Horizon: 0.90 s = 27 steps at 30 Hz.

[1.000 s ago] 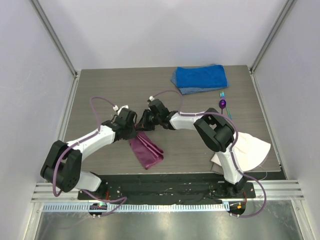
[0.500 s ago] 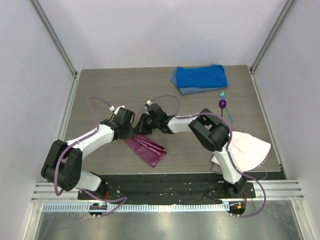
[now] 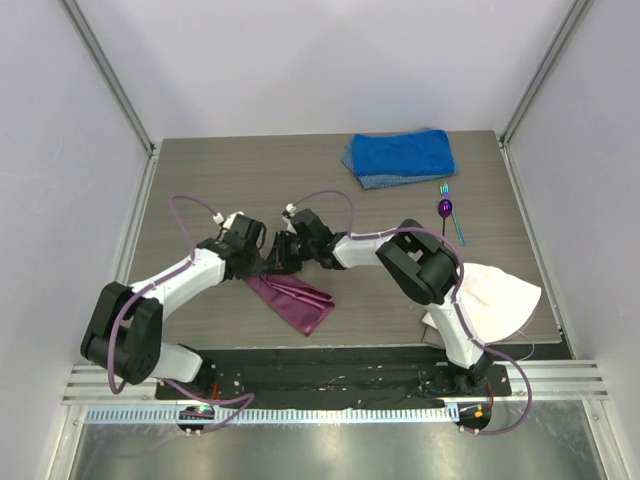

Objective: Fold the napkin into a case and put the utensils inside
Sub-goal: Stuff the top corner of the smaller-rectangle-folded napkin into the folded napkin.

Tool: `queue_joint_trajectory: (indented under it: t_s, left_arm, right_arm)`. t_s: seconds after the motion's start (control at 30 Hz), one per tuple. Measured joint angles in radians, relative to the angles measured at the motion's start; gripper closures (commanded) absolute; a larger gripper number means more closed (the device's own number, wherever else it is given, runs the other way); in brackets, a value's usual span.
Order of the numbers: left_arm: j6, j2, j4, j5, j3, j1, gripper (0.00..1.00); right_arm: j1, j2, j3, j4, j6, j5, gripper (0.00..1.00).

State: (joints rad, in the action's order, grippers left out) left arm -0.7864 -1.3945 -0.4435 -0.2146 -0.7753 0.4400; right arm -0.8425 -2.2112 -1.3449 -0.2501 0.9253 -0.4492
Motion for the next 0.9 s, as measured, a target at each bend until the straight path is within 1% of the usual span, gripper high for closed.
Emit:
queue_joint_trajectory:
  t_s: [0.03, 0.1, 0.13, 0.27, 0.47, 0.57, 0.63, 0.7, 0.73, 0.87, 0.9]
  left_arm:
    - [-0.001, 0.001, -0.002, 0.000, 0.000, -0.002, 0.98]
    - [-0.002, 0.006, -0.005, -0.002, 0.000, -0.003, 0.99]
    - [-0.003, 0.011, -0.006, -0.002, 0.000, -0.003, 1.00]
    - [-0.009, 0.027, -0.009, -0.003, 0.003, -0.004, 1.00]
    - [-0.020, 0.050, -0.011, -0.012, 0.029, -0.007, 1.00]
    - [-0.022, 0.069, -0.012, -0.013, 0.045, -0.009, 1.00]
    - [-0.022, 0.077, -0.013, -0.013, 0.048, -0.010, 1.00]
    - [-0.022, 0.079, -0.013, -0.012, 0.048, -0.011, 1.00]
    - [-0.022, 0.079, -0.013, -0.011, 0.048, -0.011, 1.00]
    - [-0.022, 0.079, -0.013, -0.003, 0.048, -0.019, 1.00]
    - [-0.022, 0.079, -0.013, -0.001, 0.048, -0.023, 1.00]
  right_arm:
    - [0.000, 0.002, -0.001, 0.004, -0.010, -0.003, 0.71]
    - [0.000, 0.008, -0.002, 0.015, -0.027, -0.007, 0.68]
    - [0.000, 0.011, -0.002, 0.021, -0.038, -0.009, 0.67]
    - [-0.001, 0.025, -0.002, 0.039, -0.065, -0.010, 0.57]
    - [0.000, 0.034, -0.008, 0.055, -0.091, -0.010, 0.55]
    - [0.000, 0.034, -0.017, 0.068, -0.103, -0.011, 0.60]
    - [0.000, 0.034, -0.026, 0.076, -0.106, -0.012, 0.70]
    - [0.000, 0.034, -0.035, 0.076, -0.106, -0.019, 0.77]
    - [0.000, 0.034, -0.037, 0.075, -0.104, -0.023, 0.83]
    - [-0.005, 0.029, -0.039, 0.069, -0.098, -0.042, 0.90]
    - [-0.007, 0.026, -0.039, 0.066, -0.097, -0.044, 0.90]
